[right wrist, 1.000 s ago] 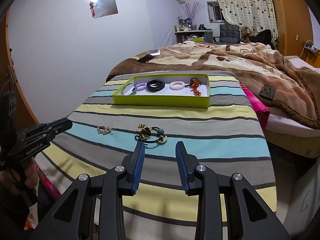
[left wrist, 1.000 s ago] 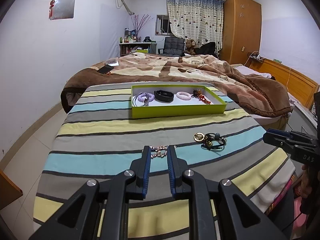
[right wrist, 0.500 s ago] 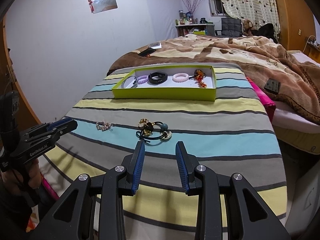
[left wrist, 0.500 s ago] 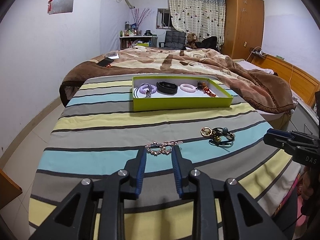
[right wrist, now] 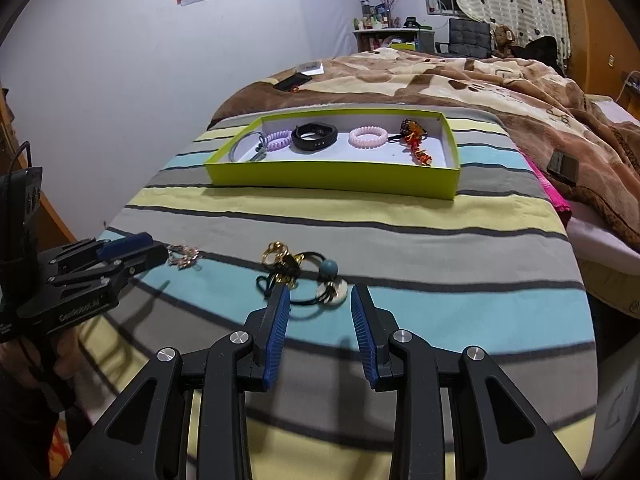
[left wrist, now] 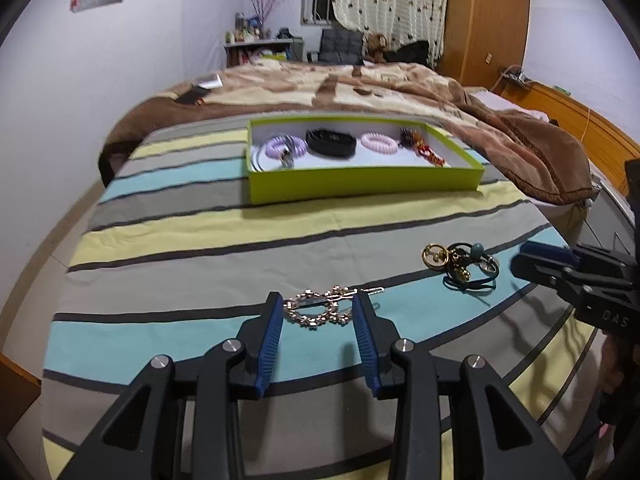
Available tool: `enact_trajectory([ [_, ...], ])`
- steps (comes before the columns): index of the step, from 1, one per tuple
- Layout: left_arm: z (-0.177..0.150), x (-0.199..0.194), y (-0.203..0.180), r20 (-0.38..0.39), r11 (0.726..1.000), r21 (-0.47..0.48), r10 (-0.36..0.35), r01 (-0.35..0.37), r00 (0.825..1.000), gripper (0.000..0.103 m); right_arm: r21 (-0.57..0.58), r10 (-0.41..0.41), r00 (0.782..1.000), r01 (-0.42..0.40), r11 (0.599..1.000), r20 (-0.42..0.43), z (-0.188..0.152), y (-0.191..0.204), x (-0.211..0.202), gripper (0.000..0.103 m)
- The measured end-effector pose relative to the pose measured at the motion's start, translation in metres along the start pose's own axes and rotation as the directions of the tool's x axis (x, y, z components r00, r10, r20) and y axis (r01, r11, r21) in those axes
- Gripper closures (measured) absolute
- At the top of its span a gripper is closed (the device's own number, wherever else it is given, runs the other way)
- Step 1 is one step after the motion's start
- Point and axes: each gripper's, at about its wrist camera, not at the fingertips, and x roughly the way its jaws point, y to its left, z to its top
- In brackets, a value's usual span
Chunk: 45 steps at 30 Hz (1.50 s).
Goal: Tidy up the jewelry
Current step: 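Move the left gripper to the heart hair clip while the right gripper moves to the black teal-bead hair tie, then grasp the rose-gold heart clip with the left gripper while the right gripper grasps the black hair tie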
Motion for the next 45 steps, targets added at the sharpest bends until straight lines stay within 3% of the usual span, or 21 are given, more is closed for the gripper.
enact_trajectory([
  [7,0.004,0.014,-0.006,-0.052,0.999,0.046,0.011,-0.008,0.999,0.065,-0.048,-0.029,0.997,0.026,0.999,-0.067,0.010,0.001,0.024,0.070],
  [9,0.005,0.015,-0.007,-0.054,0.998,0.056,0.016,-0.013,0.998,0.056,-0.063,-0.035,0.995,0.030,0.998,-0.090,0.008,0.003,0.029,0.070],
  [13,0.005,0.024,-0.009,-0.090,0.997,0.069,0.023,-0.017,0.996,0.052,-0.104,-0.058,0.994,0.047,0.993,-0.098,0.004,0.007,0.032,0.070],
  [15,0.005,0.024,-0.009,-0.094,0.997,0.073,0.025,-0.019,0.995,0.051,-0.131,-0.090,0.991,0.077,0.988,-0.096,0.004,0.010,0.032,0.082],
  [20,0.005,0.024,-0.010,-0.094,0.997,0.073,0.027,-0.020,0.995,0.052,-0.129,-0.090,0.992,0.078,0.989,-0.091,0.001,0.010,0.029,0.082],
  [28,0.004,0.021,-0.010,-0.090,0.998,0.066,0.024,-0.018,0.996,0.053,-0.078,-0.067,0.996,0.062,0.995,-0.062,-0.002,0.003,0.015,0.082],
  [45,-0.007,0.004,-0.016,-0.066,1.000,0.020,-0.006,0.007,0.998,0.053,-0.003,-0.005,0.997,0.005,1.000,0.082,0.004,-0.002,-0.037,0.082],
])
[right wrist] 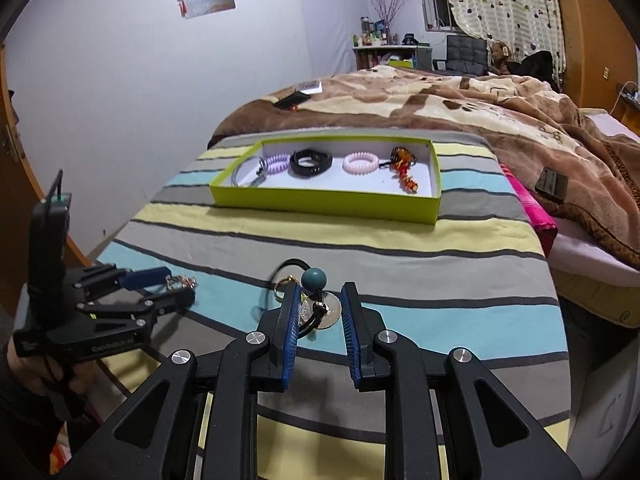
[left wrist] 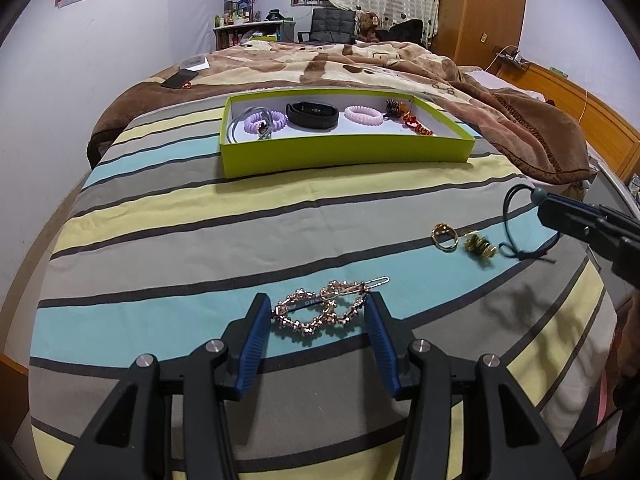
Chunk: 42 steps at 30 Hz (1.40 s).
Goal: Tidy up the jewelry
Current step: 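Grasp the rose-gold heart clip with the left gripper while the right gripper grasps the black hair tie, then lift the heart clip with the left gripper while the right gripper lifts the black hair tie, then carry the heart clip with the left gripper while the right gripper carries the black hair tie into the tray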
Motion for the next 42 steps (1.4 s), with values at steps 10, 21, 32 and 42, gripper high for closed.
enact_trajectory([
  [10,0.007,-0.024,-0.002,0.077,1.000,-0.016,-0.025,0.026,0.997,0.053,0.020,0.002,0.999,-0.003,1.000,0.037,0.004,-0.003,-0.012,0.082],
  [21,0.021,-0.043,-0.007,0.155,0.999,-0.017,-0.034,0.037,0.987,0.053,0.044,0.006,0.998,-0.008,0.999,0.058,0.012,-0.008,-0.014,0.082],
  [32,0.046,-0.035,-0.005,0.175,1.000,0.005,-0.018,0.017,0.984,0.053,0.036,-0.002,0.998,0.000,0.999,0.064,0.032,-0.013,0.000,0.082],
  [42,0.078,-0.016,-0.002,0.181,1.000,0.030,-0.005,-0.001,0.983,0.053,0.040,-0.015,0.997,0.012,0.999,0.071,0.060,-0.025,0.022,0.082],
])
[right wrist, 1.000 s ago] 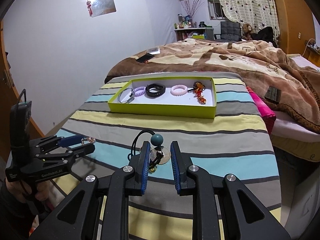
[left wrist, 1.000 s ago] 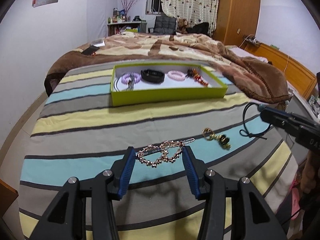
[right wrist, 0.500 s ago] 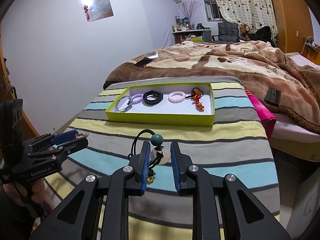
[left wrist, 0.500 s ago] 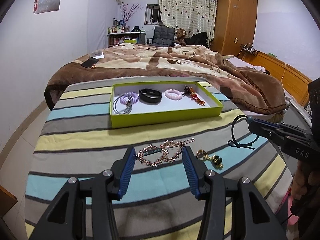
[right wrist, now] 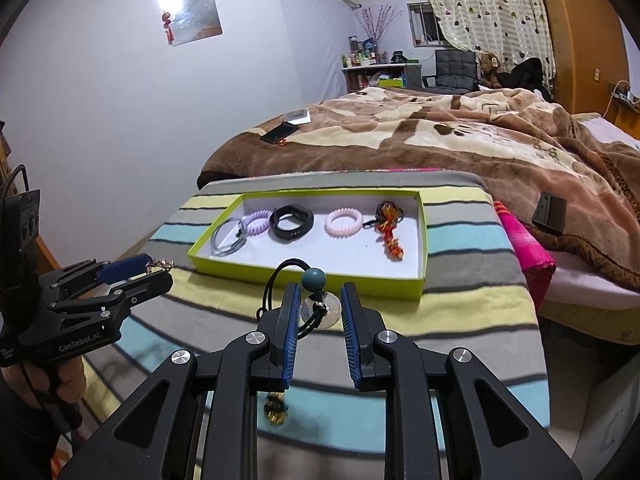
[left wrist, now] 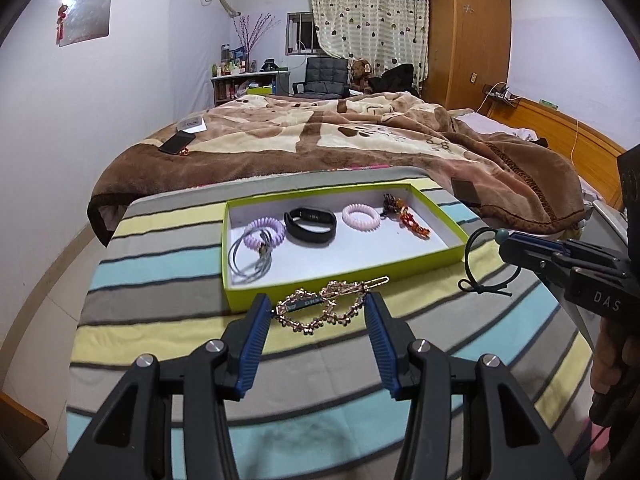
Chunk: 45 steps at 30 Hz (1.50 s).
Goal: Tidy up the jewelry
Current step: 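Carry the heart clip with the left gripper while the right gripper carries the black hair tie into the tray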
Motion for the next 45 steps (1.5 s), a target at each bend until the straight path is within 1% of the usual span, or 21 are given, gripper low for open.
enact_trajectory([
  [7,0.019,0.026,0.004,-0.005,1.000,0.009,0.015,-0.015,1.000,0.053,-0.009,-0.014,1.000,0.014,1.000,-0.011,0.019,-0.007,0.025,0.082],
  [18,0.040,0.070,0.013,-0.026,1.000,0.011,0.029,-0.029,0.999,0.053,-0.008,-0.046,0.996,0.046,0.999,-0.071,0.034,-0.023,0.079,0.082],
  [24,0.041,0.097,0.017,-0.064,0.999,0.012,0.034,-0.034,0.997,0.053,0.008,-0.049,0.993,0.051,0.999,-0.111,0.037,-0.033,0.104,0.082],
  [32,0.041,0.121,0.016,-0.110,0.999,0.026,0.042,-0.040,0.993,0.053,0.020,-0.066,0.986,0.070,0.997,-0.151,0.036,-0.043,0.129,0.082],
  [38,0.037,0.134,0.015,-0.140,0.998,0.036,0.047,-0.043,0.989,0.052,0.026,-0.077,0.983,0.082,0.996,-0.168,0.036,-0.047,0.139,0.082],
  [45,0.034,0.139,0.014,-0.157,0.998,0.044,0.050,-0.043,0.986,0.052,0.013,-0.087,0.982,0.090,0.996,-0.170,0.036,-0.046,0.140,0.081],
])
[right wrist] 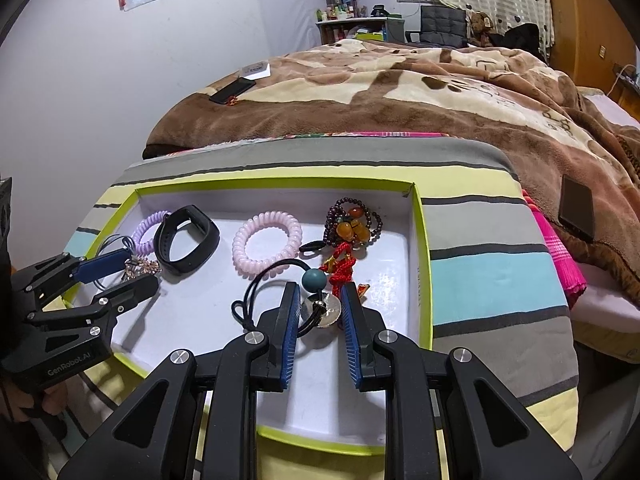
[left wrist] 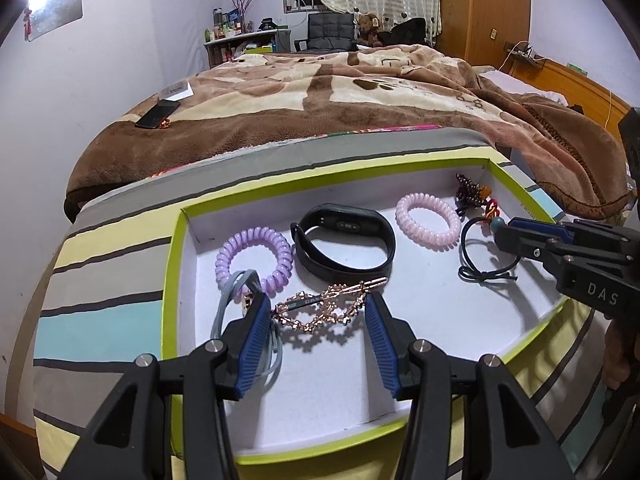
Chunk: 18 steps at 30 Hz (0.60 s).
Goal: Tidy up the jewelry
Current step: 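Carry the heart clip with the left gripper while the right gripper carries the black hair tie into the tray, then open both grippers to release the heart clip and black hair tie in the tray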
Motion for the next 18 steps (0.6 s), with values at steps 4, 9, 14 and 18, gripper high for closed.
enact_trajectory([
  [4,0.000,0.001,0.000,0.001,1.000,0.001,0.001,-0.001,1.000,0.052,-0.006,-0.005,1.000,0.005,1.000,-0.002,0.000,0.001,0.000,0.078],
  [9,0.001,-0.001,0.001,0.003,1.000,-0.002,-0.006,0.006,1.000,0.052,-0.010,-0.010,1.000,0.010,1.000,-0.002,-0.003,0.001,-0.003,0.071],
  [14,0.000,-0.012,-0.001,0.033,1.000,0.001,-0.021,0.021,0.999,0.052,-0.015,-0.010,1.000,0.011,1.000,0.015,-0.005,0.003,-0.015,0.071],
  [18,-0.002,-0.025,-0.001,0.059,1.000,-0.008,-0.025,0.025,0.998,0.052,-0.024,-0.009,0.999,0.010,1.000,0.040,-0.008,0.007,-0.030,0.071],
])
